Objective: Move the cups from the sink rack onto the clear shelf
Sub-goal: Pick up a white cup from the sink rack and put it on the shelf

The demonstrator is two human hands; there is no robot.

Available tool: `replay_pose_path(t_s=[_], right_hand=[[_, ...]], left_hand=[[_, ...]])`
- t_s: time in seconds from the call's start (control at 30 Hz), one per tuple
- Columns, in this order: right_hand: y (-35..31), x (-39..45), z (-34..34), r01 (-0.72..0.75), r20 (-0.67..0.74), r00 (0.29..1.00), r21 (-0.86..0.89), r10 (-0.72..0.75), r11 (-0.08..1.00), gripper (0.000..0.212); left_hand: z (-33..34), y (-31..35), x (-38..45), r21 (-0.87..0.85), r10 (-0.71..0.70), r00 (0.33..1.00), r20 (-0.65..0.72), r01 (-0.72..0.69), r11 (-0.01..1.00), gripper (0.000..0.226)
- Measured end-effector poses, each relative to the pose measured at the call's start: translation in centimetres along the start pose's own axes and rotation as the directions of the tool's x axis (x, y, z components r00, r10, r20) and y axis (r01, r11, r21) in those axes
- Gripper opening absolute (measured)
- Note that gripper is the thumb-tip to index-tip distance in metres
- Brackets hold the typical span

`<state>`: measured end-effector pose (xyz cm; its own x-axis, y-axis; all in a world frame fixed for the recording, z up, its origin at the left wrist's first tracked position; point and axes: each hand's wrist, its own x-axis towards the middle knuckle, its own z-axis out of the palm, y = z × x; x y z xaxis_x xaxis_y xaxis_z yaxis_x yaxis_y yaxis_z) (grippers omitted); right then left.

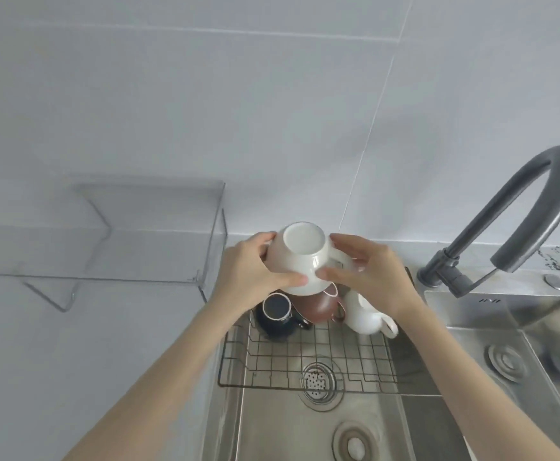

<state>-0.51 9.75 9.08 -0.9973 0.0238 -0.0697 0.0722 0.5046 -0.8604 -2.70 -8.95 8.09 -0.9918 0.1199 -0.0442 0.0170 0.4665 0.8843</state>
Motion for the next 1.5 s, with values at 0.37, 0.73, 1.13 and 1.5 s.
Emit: replay_pose_path(t_s=[0.37,0.73,1.13,1.5], right_hand=[[-15.1,8.6,14.0,0.216,0.165,0.959,0.091,-0.229,0.972,0.055],[-17.1,17.1,27.5,0.145,0.264,0.951,0.089,-0.163,0.986,0.051],[-16.5,19.7,31.2,0.125,0.219,0.966,0.07,-0.137,0.99,0.043],[-15.7,20.2,31.9,0.158,0.259,0.952,0.051,-0.165,0.986,0.059]], left_hand=[[-20.2,-3.2,2.0,0.011,-0.03,0.956,-0.292,0.035,0.999,0.046],[-28.5,-12.9,8.4,0.007,-0.148,0.939,-0.312,0.158,0.987,0.054],[-30.5,-16.1,11.7,0.079,-0.161,0.961,-0.226,0.183,0.98,0.071],[-30.3,-16.8,12.0,0.119,-0.23,0.955,-0.185,0.254,0.96,0.065]])
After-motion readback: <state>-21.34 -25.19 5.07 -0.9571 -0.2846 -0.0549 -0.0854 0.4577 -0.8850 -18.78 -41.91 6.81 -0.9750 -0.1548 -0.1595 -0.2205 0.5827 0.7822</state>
